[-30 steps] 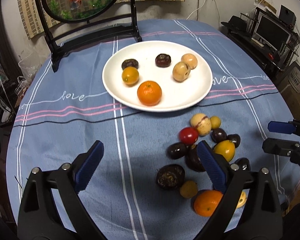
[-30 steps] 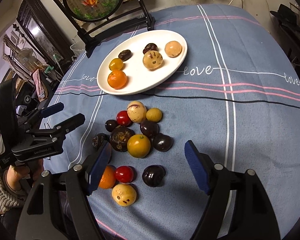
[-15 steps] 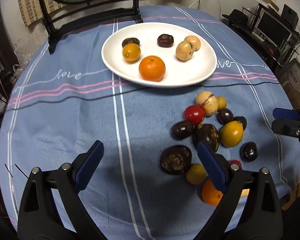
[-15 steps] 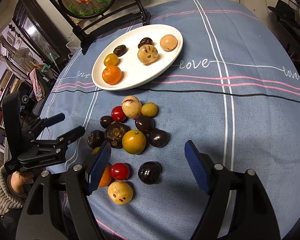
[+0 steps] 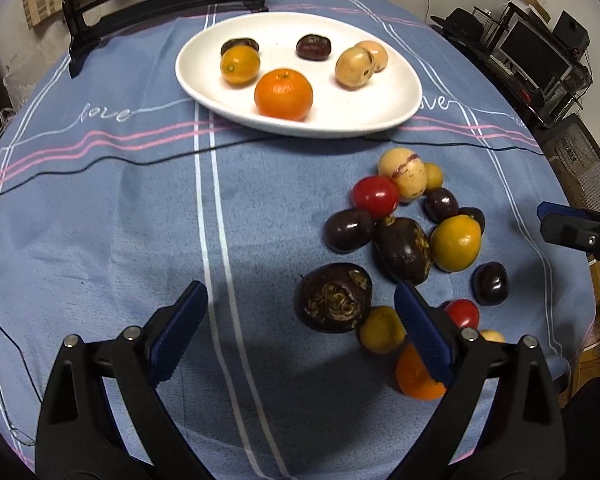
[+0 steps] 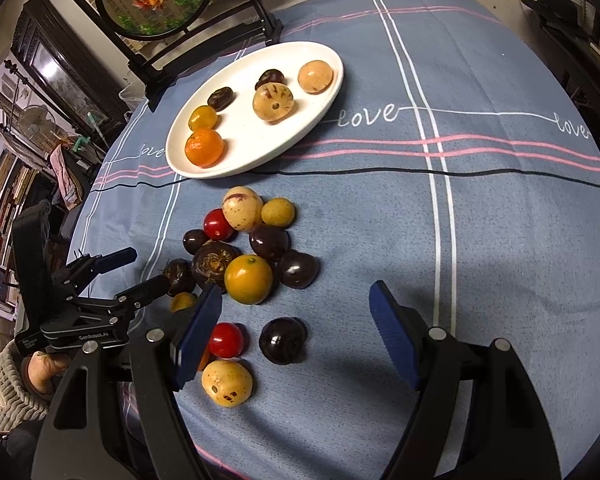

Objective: Organize fruits
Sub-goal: 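Grasp the large dark brown fruit with the left gripper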

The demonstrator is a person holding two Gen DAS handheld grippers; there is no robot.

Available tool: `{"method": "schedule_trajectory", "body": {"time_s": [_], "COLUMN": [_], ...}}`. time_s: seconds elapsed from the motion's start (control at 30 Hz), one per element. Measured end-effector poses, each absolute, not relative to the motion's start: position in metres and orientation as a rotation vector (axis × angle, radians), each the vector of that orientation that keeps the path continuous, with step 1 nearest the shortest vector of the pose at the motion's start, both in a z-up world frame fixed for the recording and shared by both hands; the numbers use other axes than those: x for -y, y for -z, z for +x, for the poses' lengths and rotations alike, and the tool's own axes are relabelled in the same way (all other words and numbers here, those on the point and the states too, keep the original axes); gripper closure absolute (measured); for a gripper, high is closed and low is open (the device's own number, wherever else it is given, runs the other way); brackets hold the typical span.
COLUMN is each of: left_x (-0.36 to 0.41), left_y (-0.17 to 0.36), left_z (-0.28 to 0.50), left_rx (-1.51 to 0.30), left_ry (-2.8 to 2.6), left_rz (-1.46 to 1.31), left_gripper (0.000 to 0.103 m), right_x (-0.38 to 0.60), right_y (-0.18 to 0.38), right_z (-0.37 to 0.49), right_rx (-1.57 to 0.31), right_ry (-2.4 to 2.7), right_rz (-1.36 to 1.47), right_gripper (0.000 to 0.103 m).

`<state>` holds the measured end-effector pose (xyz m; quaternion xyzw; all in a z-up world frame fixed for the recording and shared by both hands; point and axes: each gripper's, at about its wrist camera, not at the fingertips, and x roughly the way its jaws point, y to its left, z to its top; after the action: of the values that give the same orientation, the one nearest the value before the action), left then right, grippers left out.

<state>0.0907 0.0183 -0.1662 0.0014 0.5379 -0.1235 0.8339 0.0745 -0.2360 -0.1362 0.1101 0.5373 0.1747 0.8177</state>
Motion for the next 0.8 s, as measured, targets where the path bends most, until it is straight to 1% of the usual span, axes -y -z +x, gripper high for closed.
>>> {"method": "schedule_trajectory", "body": {"time_s": [0.23,0.43,0.53,0.63,0.7,0.8], "left_x": [-0.015,-0.014,-0.02,-0.024,-0.025,-0.032], "left_y": [0.18,0.184,0.187,0.186,0.186,0.185], "left_z": [0.095,0.097,0.098,0.096,0.094,0.092], "left_rx": [-1.169,-1.158,-1.163,-1.157,-1.149,-1.146], "left_ry": [0.269,0.266,0.267,0.261,0.254,0.25], "left_rz": [0.003,0.009,-0.015,-0.001,0.028,0.019], "left_gripper": [0.007,0.008,0.013,0.024,0.033,0.034], "right_x": [0.242,0.248,0.25,0.251,0.25,0.249], "right_y": [0.136,0.136,0.135,0.136,0.137,0.136], "right_z": [0.071,0.069,0.069,0.069,0.069,0.069], "right_rx": [-1.147,-1.15,-1.15,-1.153,-1.156,-1.153], "right_ry": [-0.35,-0.331,-0.326,-0.324,-0.327,-0.333], "right_rz": [0.238,0.242,0.246,0.252,0.252,0.248], "right_gripper": [0.026,0.026,0.026,0.026,0.026,0.026]}}
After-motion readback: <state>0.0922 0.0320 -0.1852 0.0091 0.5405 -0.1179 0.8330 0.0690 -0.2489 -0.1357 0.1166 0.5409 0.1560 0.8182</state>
